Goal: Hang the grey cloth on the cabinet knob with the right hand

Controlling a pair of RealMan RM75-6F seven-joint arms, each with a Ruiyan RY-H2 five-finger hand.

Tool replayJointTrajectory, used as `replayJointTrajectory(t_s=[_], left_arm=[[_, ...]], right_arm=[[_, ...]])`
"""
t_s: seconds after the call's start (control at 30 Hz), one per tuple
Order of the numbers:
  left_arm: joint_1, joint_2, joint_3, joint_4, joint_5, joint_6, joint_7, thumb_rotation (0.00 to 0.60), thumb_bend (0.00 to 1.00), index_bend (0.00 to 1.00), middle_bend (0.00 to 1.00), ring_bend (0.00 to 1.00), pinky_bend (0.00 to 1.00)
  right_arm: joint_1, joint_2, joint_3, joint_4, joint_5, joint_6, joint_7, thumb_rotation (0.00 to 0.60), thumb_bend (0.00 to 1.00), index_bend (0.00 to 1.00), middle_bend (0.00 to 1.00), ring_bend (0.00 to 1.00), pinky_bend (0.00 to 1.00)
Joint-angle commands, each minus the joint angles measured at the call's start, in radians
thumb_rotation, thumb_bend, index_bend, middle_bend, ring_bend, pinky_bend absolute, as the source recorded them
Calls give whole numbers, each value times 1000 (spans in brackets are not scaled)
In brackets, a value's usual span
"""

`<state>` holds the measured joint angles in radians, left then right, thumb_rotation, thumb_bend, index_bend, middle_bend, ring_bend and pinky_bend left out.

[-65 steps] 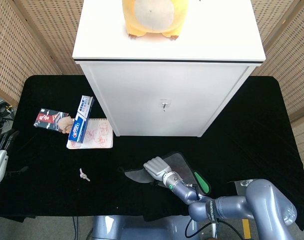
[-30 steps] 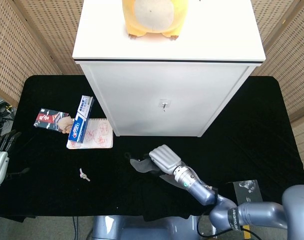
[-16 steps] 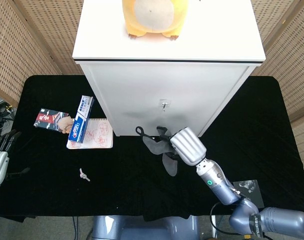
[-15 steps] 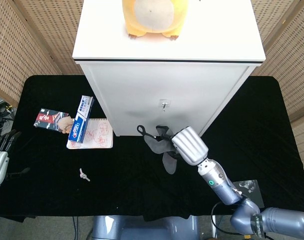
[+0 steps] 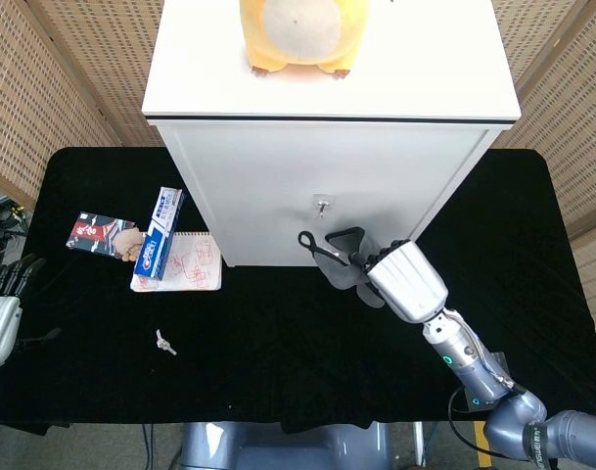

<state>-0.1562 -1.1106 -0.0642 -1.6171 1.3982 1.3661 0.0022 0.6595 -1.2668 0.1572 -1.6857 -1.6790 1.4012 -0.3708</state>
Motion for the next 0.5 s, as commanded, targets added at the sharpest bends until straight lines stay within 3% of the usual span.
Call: replayJointTrajectory(t_s=[0.03,0.3,0.5], left_arm=[[-1,-1,-1,0,-3,-2,1,600,0,0,0,0,0],[-4,-3,-1,4,-9,-9,7,600,0,0,0,0,0],[-4,-5,-1,5,-14,-12,12,600,0,0,0,0,0]], right_arm=[[-18,3,10,-6,14,9,-54,600,816,811,1000,1000,1000],[-58,-19,44,-88,152,-6,-226,600,827,812,1000,1000,1000],[-67,-20,58,-110,170,-3,-252,600,827,812,1000,1000,1000]])
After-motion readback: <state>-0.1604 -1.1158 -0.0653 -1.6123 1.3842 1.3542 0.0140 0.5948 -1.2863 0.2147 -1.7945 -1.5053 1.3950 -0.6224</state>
